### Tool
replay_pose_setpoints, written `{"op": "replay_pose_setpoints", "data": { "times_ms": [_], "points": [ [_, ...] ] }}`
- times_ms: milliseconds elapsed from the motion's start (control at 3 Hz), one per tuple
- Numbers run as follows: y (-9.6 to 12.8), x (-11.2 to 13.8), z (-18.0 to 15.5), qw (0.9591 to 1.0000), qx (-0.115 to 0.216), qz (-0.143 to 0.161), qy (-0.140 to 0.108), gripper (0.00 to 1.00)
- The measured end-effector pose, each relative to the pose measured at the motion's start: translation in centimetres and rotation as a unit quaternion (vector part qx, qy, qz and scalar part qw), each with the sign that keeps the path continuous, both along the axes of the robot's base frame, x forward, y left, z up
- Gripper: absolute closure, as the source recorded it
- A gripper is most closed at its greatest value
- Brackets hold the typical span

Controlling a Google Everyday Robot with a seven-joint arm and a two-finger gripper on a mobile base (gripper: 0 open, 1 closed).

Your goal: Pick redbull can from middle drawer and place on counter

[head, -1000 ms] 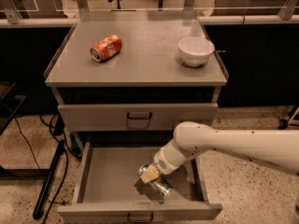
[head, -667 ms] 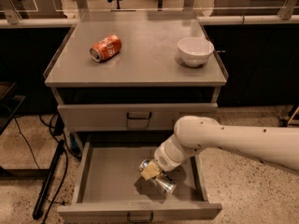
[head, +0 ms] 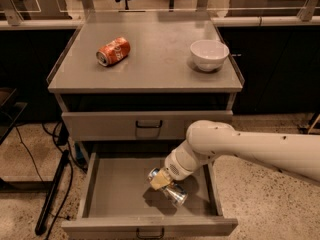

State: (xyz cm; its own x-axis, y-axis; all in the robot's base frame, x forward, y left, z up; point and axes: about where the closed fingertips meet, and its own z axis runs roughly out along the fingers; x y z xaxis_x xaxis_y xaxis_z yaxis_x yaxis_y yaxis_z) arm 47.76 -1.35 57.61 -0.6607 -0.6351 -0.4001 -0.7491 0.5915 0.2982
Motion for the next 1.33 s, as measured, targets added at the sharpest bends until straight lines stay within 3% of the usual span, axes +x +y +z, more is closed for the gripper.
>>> {"op": "replay_pose_setpoints", "data": {
  "times_ms": [333,667,1333],
  "points": [
    [-0.2,1.1,3.7,0.9993,0.003,-0.004,-0.037,1.0],
    [-0.1,2.3,8.7,0.9959,-0.008,-0.005,-0.09,1.0],
    [-0.3,3.3,10.1,0.9944,-0.013,-0.011,-0.105,1.0]
  ]
}}
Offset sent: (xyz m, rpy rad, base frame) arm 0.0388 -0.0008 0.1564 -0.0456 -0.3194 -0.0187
